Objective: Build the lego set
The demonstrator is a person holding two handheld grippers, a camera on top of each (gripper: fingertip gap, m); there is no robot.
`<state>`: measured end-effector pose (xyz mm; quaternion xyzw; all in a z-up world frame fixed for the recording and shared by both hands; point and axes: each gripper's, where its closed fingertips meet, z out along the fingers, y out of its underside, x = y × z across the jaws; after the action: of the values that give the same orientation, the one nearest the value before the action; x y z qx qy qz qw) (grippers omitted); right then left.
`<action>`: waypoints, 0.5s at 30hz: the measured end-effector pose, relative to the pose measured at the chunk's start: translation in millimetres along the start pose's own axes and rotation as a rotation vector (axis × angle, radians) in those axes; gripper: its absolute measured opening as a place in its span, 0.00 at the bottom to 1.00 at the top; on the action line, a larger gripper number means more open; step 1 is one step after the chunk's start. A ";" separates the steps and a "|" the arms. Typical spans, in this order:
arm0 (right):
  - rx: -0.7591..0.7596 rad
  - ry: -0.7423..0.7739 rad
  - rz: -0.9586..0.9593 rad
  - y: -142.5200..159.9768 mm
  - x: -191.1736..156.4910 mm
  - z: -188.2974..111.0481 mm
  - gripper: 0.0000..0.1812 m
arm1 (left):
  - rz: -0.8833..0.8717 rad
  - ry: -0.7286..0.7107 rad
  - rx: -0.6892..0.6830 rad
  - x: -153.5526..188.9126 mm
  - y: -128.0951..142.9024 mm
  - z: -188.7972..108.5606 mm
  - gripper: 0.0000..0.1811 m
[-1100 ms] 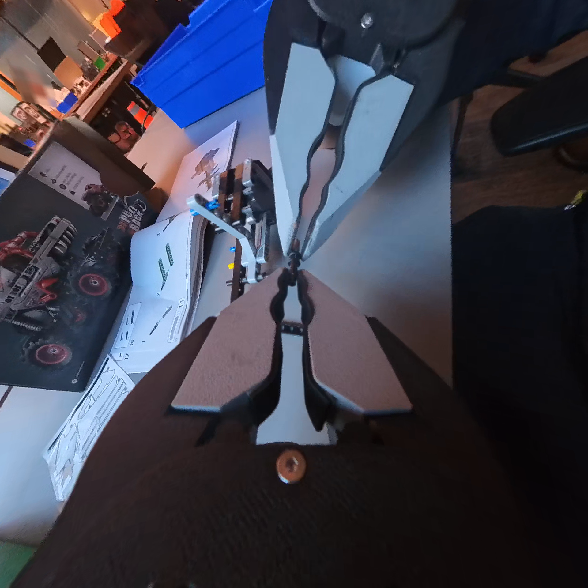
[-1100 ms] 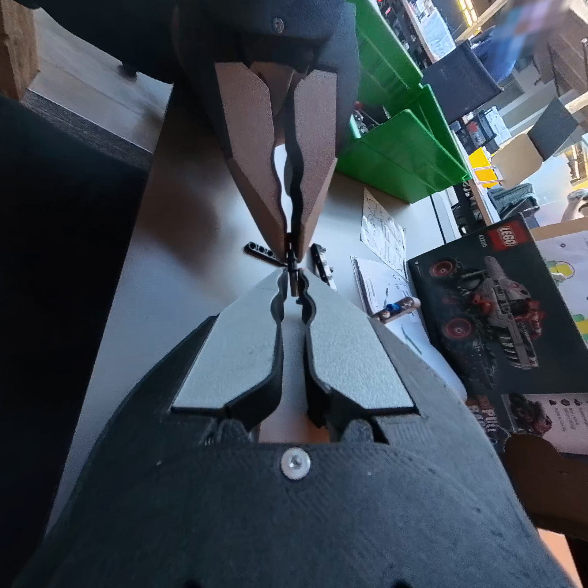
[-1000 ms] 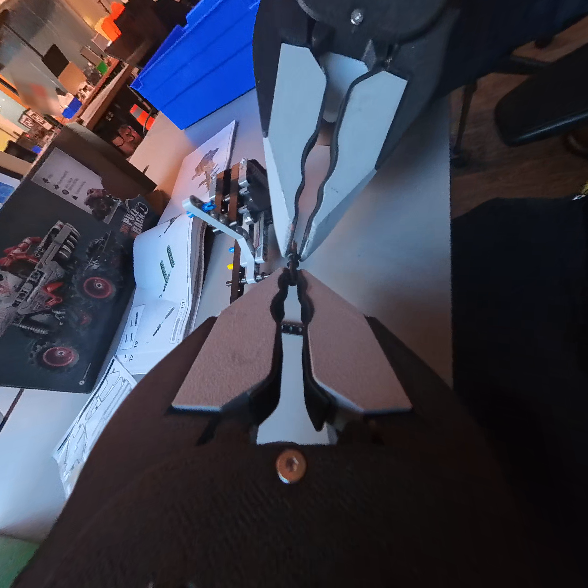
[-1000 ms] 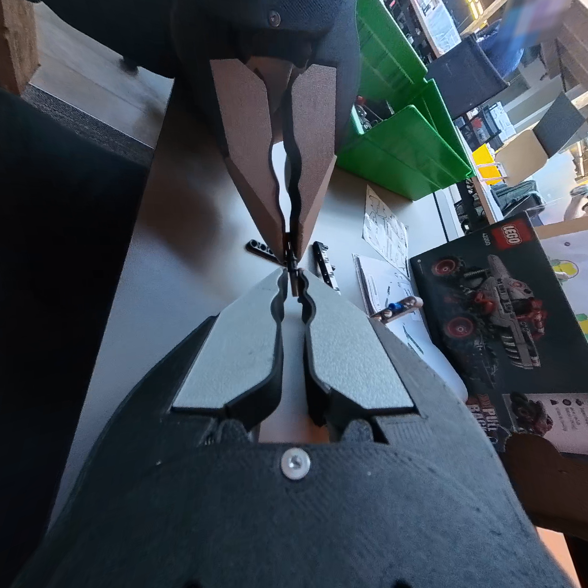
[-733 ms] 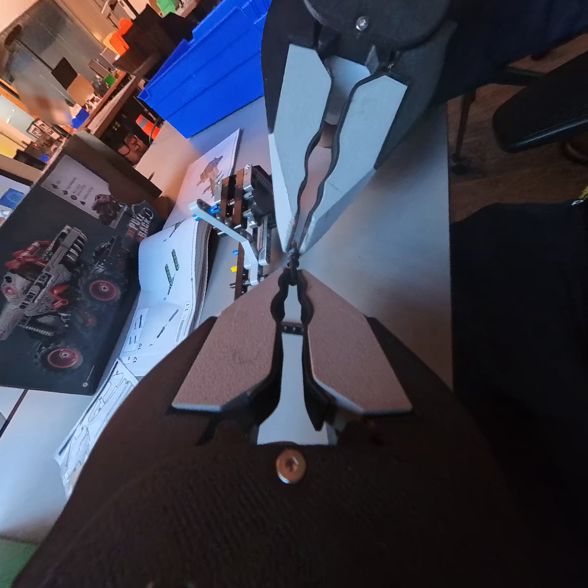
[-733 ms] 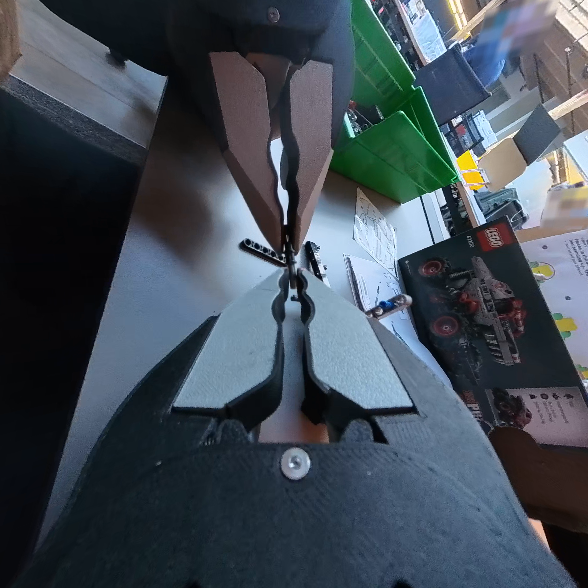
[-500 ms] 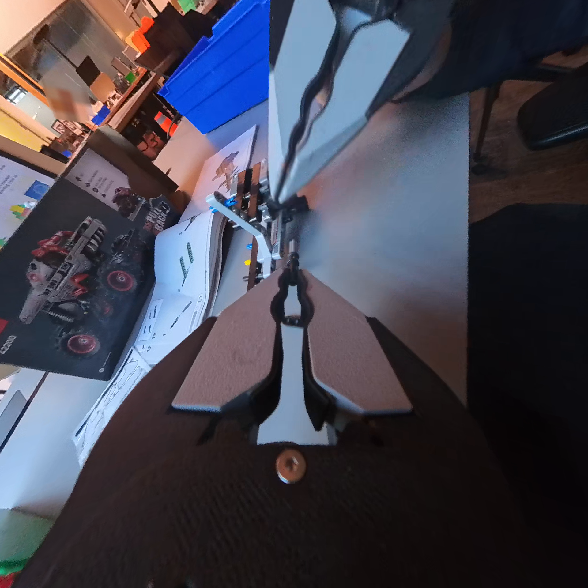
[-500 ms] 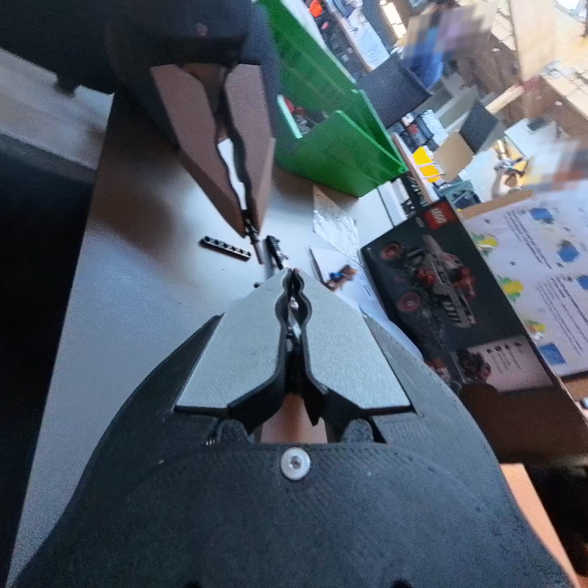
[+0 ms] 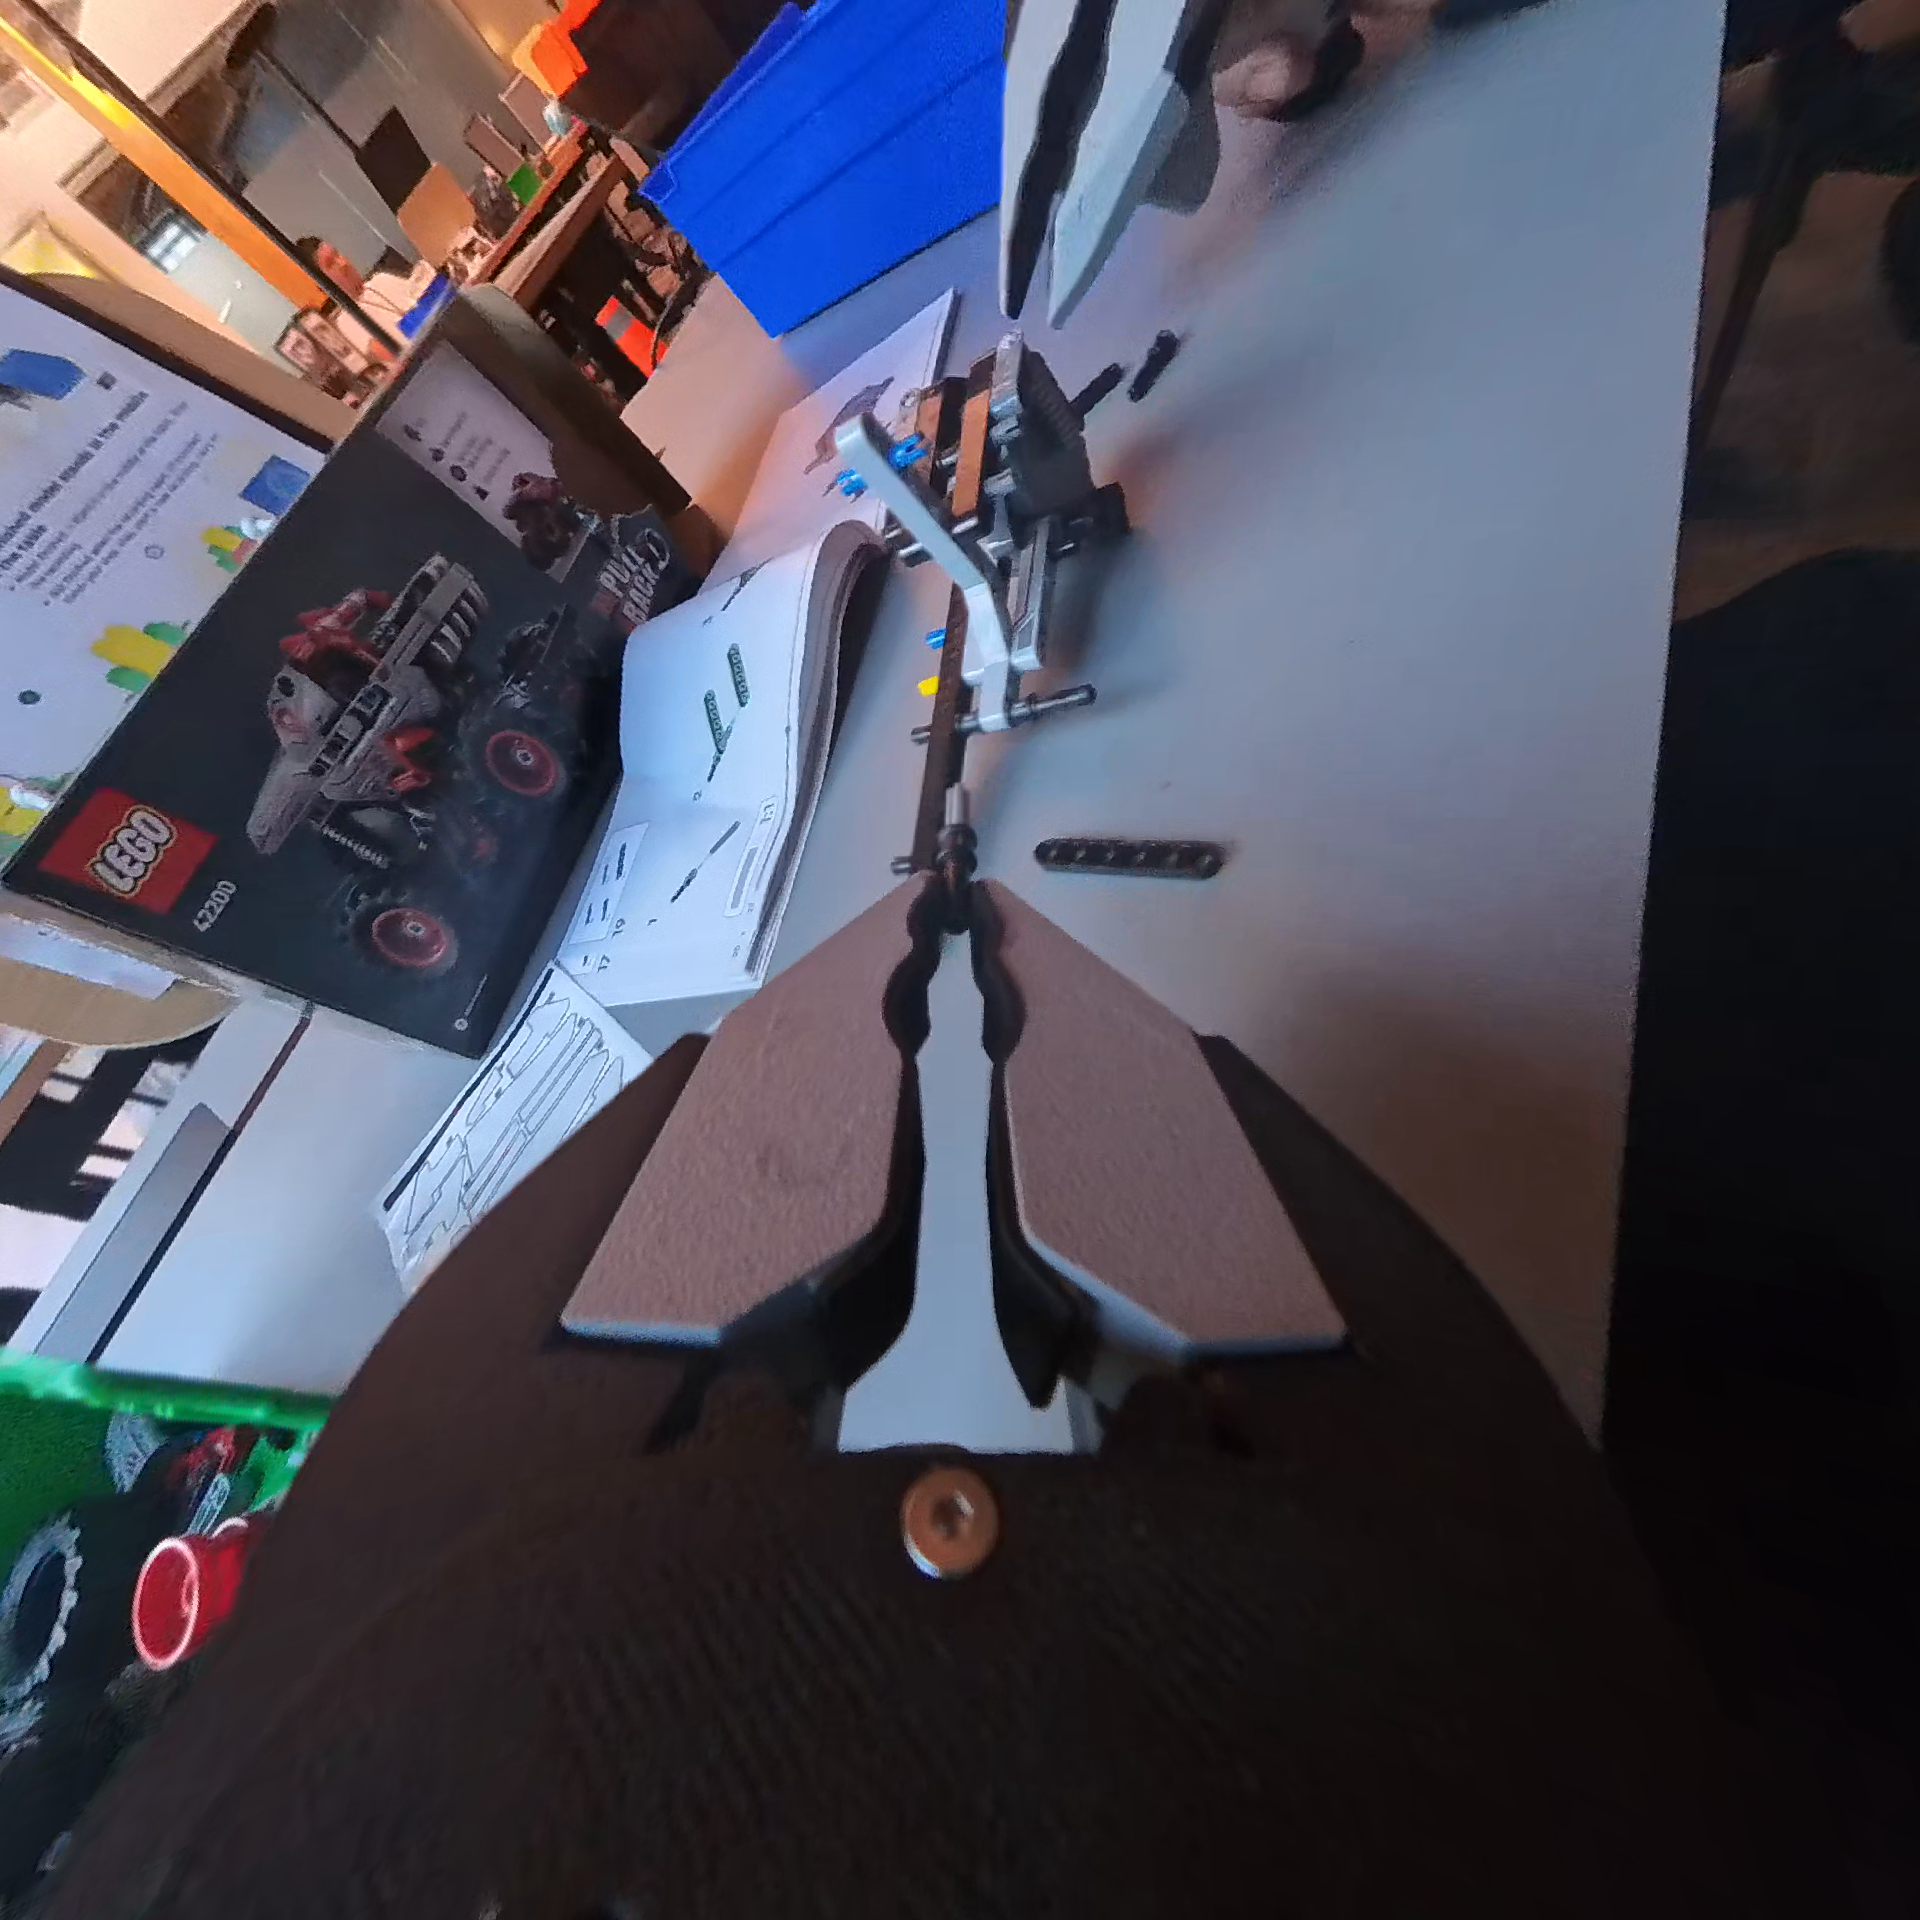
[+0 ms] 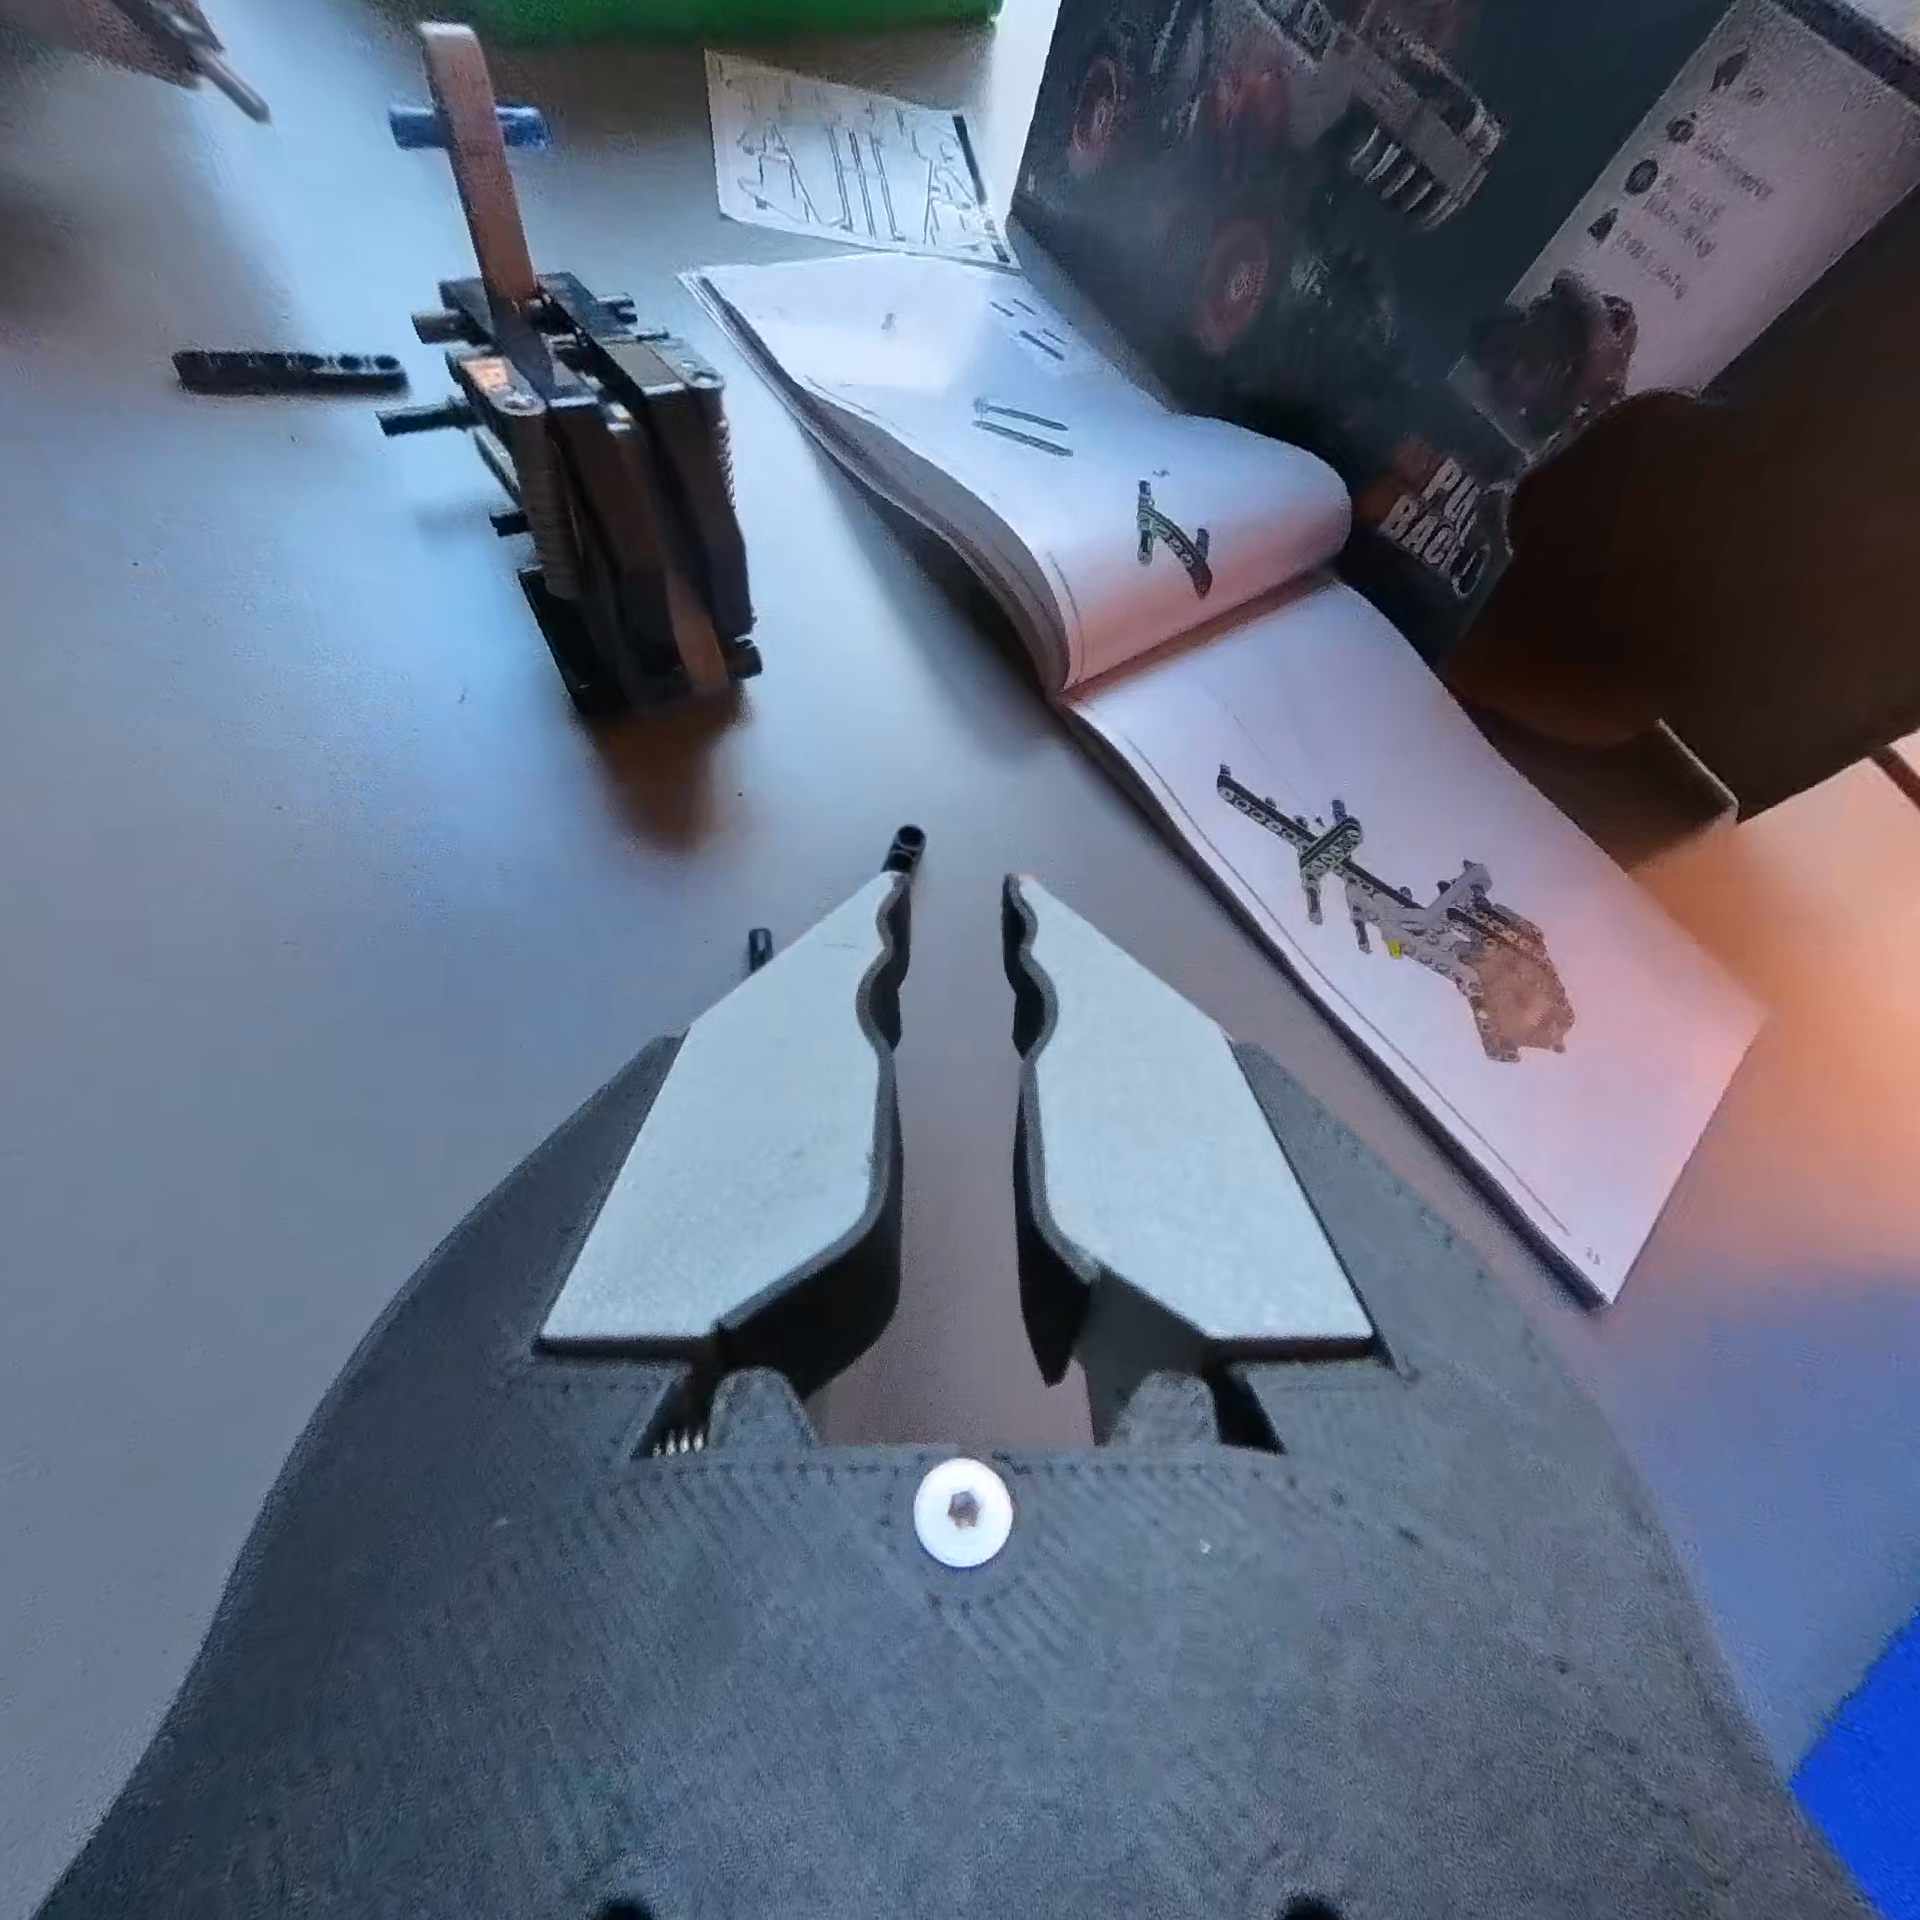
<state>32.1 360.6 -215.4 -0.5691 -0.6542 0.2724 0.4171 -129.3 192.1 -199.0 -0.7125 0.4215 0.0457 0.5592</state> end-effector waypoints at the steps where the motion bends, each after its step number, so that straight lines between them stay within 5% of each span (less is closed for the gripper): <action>1: 0.001 -0.008 0.016 0.0 1.4 0.7 0.08 | -0.007 0.002 0.006 -0.6 -0.4 -1.2 0.01; 15: -0.145 -0.123 0.044 17.0 -6.5 18.3 0.12 | 0.038 -0.011 -0.021 4.1 1.3 1.4 0.01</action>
<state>25.2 359.8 -240.3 -0.5942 -0.6838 0.2681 0.3278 -127.0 191.1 -202.7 -0.7098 0.4315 0.0646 0.5530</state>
